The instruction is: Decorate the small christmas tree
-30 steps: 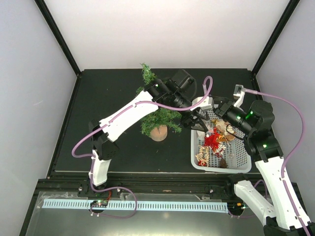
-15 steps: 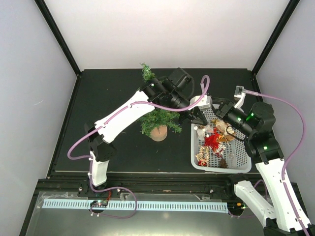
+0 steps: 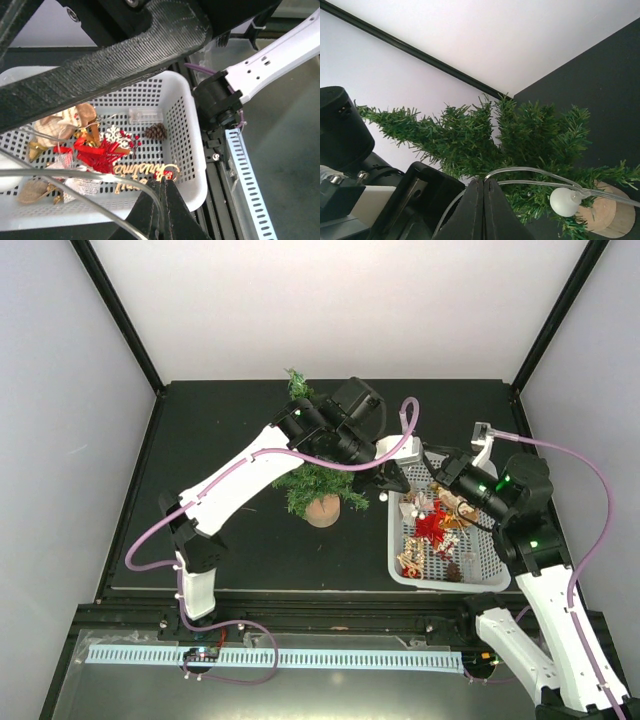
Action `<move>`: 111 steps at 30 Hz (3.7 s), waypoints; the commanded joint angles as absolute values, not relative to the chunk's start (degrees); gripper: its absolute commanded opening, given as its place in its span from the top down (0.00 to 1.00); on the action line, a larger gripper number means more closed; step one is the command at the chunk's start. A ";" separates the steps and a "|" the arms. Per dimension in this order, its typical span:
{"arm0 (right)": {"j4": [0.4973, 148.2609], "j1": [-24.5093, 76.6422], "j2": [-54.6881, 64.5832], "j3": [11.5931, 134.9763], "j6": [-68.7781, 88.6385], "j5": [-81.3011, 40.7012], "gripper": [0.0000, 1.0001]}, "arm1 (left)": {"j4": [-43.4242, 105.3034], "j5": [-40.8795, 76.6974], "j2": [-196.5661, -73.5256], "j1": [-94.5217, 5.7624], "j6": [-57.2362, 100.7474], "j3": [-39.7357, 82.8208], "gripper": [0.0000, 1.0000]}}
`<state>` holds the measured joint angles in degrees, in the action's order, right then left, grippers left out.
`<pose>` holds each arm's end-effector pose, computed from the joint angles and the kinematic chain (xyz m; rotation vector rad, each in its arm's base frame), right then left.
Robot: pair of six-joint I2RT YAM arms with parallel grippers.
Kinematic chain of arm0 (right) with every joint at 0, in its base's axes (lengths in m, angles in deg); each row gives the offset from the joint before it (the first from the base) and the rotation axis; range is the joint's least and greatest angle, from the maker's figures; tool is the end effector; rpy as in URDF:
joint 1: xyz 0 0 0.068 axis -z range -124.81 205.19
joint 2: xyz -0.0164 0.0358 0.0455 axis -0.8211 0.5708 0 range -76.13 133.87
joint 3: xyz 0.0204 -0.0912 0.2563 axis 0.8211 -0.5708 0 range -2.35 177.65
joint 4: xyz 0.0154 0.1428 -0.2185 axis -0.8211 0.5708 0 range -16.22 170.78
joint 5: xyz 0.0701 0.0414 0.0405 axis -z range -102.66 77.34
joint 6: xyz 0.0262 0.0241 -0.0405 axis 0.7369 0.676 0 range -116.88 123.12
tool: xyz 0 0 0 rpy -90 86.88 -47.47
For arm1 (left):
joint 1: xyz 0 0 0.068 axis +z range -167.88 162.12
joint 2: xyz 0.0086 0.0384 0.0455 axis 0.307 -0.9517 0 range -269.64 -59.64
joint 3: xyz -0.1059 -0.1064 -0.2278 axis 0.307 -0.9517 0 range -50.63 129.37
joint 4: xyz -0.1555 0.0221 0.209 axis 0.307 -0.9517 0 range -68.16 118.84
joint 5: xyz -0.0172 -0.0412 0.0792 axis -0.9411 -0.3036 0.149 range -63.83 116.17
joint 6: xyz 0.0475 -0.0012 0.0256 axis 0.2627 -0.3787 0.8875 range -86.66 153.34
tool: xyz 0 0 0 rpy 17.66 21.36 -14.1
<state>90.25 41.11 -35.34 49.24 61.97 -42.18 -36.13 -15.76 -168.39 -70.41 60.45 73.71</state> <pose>0.1452 0.0546 0.3805 0.2892 1.8330 1.3540 0.2184 -0.3241 0.4109 1.7939 1.6212 -1.0898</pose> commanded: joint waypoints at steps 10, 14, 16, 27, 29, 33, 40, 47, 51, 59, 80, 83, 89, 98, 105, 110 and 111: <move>91.26 41.31 -36.92 47.55 57.12 -43.11 0.55 | -41.01 -2.61 -167.40 -70.70 61.35 80.60 0.98; 95.97 41.28 -38.65 49.40 52.36 -43.13 0.50 | -41.92 -0.52 -166.63 -70.79 61.62 85.34 0.99; 97.63 41.34 -40.64 50.48 49.40 -42.98 0.47 | -42.89 -0.14 -166.20 -70.79 61.95 88.01 0.98; 112.29 41.31 -46.07 54.47 36.22 -37.14 0.40 | -38.05 4.07 -160.07 -71.40 62.34 91.17 0.99; 114.59 41.26 -46.47 53.67 34.82 -35.86 0.39 | -37.04 5.24 -159.04 -71.48 62.94 92.01 0.98; 116.70 41.31 -46.62 50.99 32.51 -35.76 0.36 | -33.65 8.68 -155.95 -71.49 65.82 92.02 0.98; 119.43 41.30 -47.04 45.26 29.05 -32.76 0.31 | -27.41 13.38 -151.55 -71.57 69.97 92.02 0.98; 122.15 41.31 -43.56 42.94 30.30 -25.01 0.31 | -26.23 15.37 -148.92 -71.65 71.36 92.02 0.99; 125.38 41.31 -37.56 44.05 32.84 -20.60 0.33 | -26.27 16.20 -147.97 -71.67 71.57 91.93 0.98; 130.08 41.31 -34.81 43.95 36.50 -24.11 0.37 | -26.23 16.65 -146.70 -71.67 71.55 90.63 0.98; 129.46 41.31 -33.87 36.51 36.57 -27.17 0.41 | -25.91 17.31 -145.29 -71.62 71.13 90.27 0.99; 128.91 41.23 -32.37 36.56 35.64 -27.34 0.40 | -25.92 17.32 -144.95 -71.63 70.92 89.66 0.98; 128.03 40.66 -30.29 36.20 36.13 -27.16 0.40 | -26.14 16.78 -144.54 -71.60 70.43 88.60 0.98; 126.87 38.84 -27.02 37.01 36.88 -24.49 0.40 | -26.27 16.29 -144.20 -71.58 70.39 87.79 0.98; 125.32 36.54 -23.32 37.54 36.77 -21.62 0.39 | -26.10 15.80 -143.60 -71.58 70.15 86.68 0.98; 124.14 32.32 -21.46 38.08 38.40 -18.20 0.38 | -26.01 15.47 -143.49 -71.50 70.07 86.42 0.98; 123.96 31.66 -21.05 38.34 38.78 -17.42 0.38 | -26.01 15.33 -143.49 -71.54 70.03 86.40 0.99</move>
<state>125.86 34.22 -22.09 36.41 37.03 -21.63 -26.82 15.93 -144.70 -71.24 70.83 86.47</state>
